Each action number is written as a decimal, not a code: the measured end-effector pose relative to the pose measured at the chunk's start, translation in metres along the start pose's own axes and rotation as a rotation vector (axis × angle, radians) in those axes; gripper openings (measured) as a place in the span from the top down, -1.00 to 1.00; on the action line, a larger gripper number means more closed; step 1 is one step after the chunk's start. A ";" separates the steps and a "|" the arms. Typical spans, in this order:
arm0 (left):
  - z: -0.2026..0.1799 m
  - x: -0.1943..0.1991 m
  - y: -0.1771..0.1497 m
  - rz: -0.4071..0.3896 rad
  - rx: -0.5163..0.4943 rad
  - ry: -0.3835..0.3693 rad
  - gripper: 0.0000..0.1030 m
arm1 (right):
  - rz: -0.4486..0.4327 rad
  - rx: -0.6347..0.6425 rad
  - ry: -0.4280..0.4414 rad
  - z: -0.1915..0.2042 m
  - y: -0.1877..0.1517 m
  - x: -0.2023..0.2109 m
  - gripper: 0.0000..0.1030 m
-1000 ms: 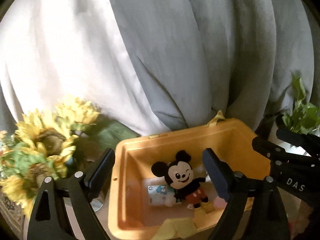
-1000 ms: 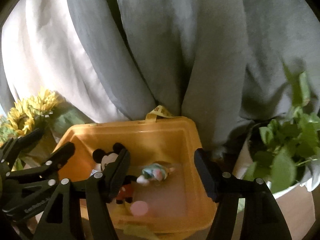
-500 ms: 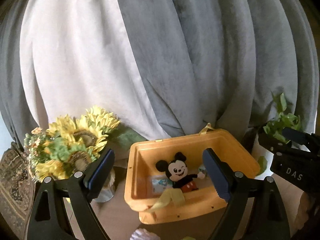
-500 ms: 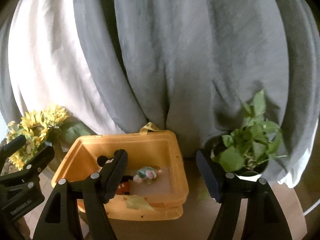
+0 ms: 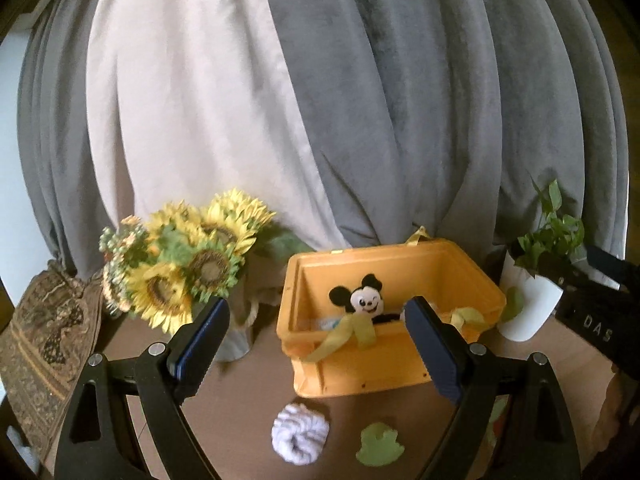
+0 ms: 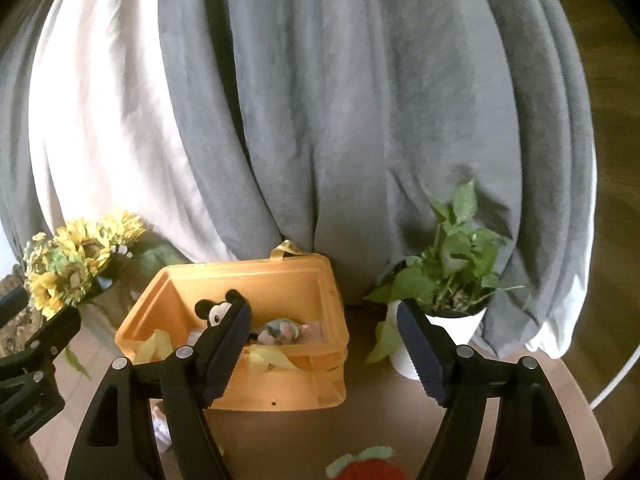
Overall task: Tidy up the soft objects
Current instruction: 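Open both tools to drop the plush and sponge into the crate, then move both tools back toward the white cloth and red pompom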
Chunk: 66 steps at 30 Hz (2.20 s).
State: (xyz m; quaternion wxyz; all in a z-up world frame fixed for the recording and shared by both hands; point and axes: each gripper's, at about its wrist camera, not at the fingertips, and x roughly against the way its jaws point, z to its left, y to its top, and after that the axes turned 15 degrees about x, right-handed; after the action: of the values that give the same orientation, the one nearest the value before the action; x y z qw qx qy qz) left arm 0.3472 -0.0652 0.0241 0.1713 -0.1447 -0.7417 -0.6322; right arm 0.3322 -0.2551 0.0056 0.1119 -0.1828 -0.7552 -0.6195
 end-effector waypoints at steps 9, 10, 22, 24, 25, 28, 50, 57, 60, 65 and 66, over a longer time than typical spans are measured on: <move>0.009 0.032 -0.030 -0.003 0.048 0.060 -0.75 | -0.030 0.006 -0.017 0.000 -0.024 0.029 -0.48; 0.010 0.036 -0.035 -0.004 0.056 0.072 -0.75 | -0.027 0.006 -0.017 0.000 -0.026 0.030 -0.48; 0.008 0.073 -0.081 -0.054 0.102 0.205 -0.75 | 0.025 -0.073 0.042 -0.011 -0.075 0.037 -0.48; 0.007 0.076 -0.086 -0.059 0.112 0.218 -0.75 | 0.033 -0.069 0.044 -0.012 -0.082 0.037 -0.48; 0.006 0.077 -0.090 -0.055 0.119 0.226 -0.75 | 0.036 -0.067 0.043 -0.013 -0.084 0.037 -0.48; 0.006 0.079 -0.101 -0.043 0.131 0.245 -0.75 | 0.049 -0.063 0.042 -0.013 -0.094 0.036 -0.48; 0.007 0.029 -0.186 0.230 0.229 0.351 -0.74 | 0.235 -0.001 0.122 -0.006 -0.157 -0.013 -0.48; 0.005 0.010 -0.200 0.276 0.238 0.369 -0.74 | 0.282 0.010 0.140 -0.005 -0.168 -0.033 -0.48; 0.006 0.001 -0.204 0.298 0.244 0.381 -0.74 | 0.306 0.013 0.149 -0.003 -0.172 -0.043 -0.48; 0.009 -0.011 -0.207 0.322 0.253 0.397 -0.70 | 0.348 0.010 0.164 0.003 -0.179 -0.059 -0.47; 0.010 -0.014 -0.208 0.329 0.253 0.402 -0.68 | 0.356 0.008 0.167 0.004 -0.180 -0.062 -0.47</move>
State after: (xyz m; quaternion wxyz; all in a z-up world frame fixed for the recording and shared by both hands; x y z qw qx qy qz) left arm 0.2692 -0.0882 -0.1682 0.4317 -0.1124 -0.7324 -0.5143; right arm 0.3143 -0.2899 -0.1813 0.2825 -0.2609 -0.7014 -0.6002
